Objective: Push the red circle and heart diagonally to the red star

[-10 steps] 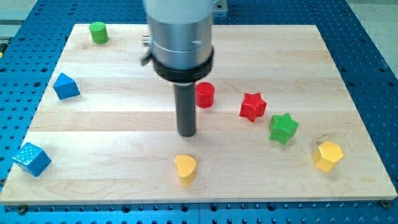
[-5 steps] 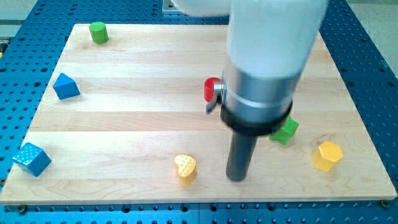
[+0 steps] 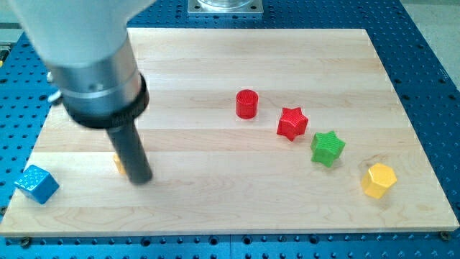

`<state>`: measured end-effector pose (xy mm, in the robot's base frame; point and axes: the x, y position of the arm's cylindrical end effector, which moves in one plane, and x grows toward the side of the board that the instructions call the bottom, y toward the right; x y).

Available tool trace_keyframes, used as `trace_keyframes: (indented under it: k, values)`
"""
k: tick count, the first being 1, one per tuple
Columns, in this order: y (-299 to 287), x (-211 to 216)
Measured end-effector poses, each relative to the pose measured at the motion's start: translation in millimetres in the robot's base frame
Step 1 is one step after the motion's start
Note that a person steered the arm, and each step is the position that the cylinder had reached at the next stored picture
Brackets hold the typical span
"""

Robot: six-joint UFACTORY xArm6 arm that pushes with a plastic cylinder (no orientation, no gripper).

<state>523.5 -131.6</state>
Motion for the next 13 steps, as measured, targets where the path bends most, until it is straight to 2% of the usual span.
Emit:
trace_keyframes:
  k: [1,2,3,4,5,6,7,8,9,10,11,12,13]
  values:
    - [-7.0,-66.5]
    - [11.7,-18.4]
    - [-28.2,-39.9]
    - [-45.9,-18.2]
    - [-78.0,-23.9]
    - [-63.8,-71.0]
    - [-16.1,-113.4]
    - [-34.7,-88.4]
    - [-59.1,-132.6]
    - [-16.9,-152.6]
    - [71.5,-152.2]
    - [77.5,-154.0]
    - [59.2,-115.7]
